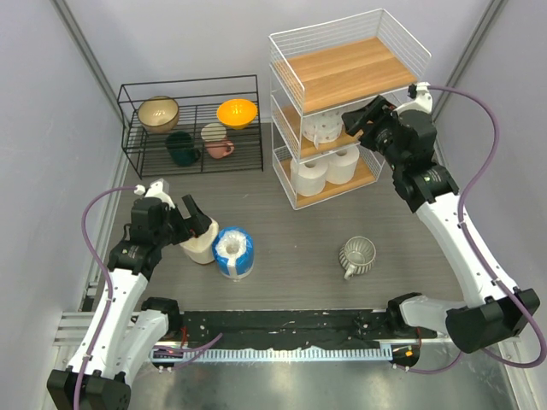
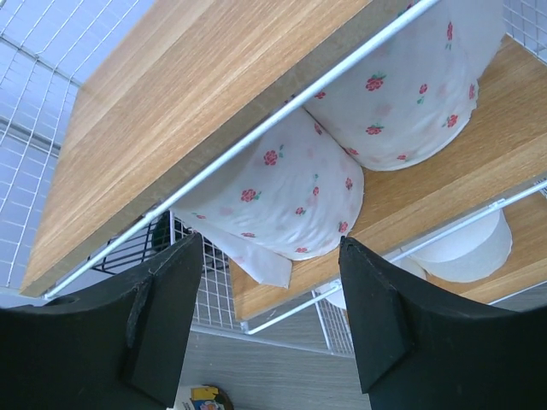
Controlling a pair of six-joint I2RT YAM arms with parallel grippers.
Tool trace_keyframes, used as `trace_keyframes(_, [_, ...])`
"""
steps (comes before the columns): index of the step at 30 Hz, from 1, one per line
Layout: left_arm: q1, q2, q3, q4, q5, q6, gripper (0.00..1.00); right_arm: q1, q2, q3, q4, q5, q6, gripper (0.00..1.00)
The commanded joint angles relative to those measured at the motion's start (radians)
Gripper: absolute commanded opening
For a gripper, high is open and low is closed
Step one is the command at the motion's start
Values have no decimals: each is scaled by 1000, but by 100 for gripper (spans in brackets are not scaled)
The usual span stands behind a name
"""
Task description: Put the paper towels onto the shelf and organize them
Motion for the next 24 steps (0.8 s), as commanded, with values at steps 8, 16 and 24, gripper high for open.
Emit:
trace_keyframes(8, [-4, -1, 0, 33, 19, 6, 100, -5, -167, -111, 76, -19, -9, 70])
trace_keyframes(16, [-4, 0, 0, 33, 23, 6, 100, 17, -322, -254, -108, -390, -142, 73])
trace_keyframes(24, [-4, 6, 0, 34, 14, 6, 100, 621, -257, -423, -124, 65, -69, 76])
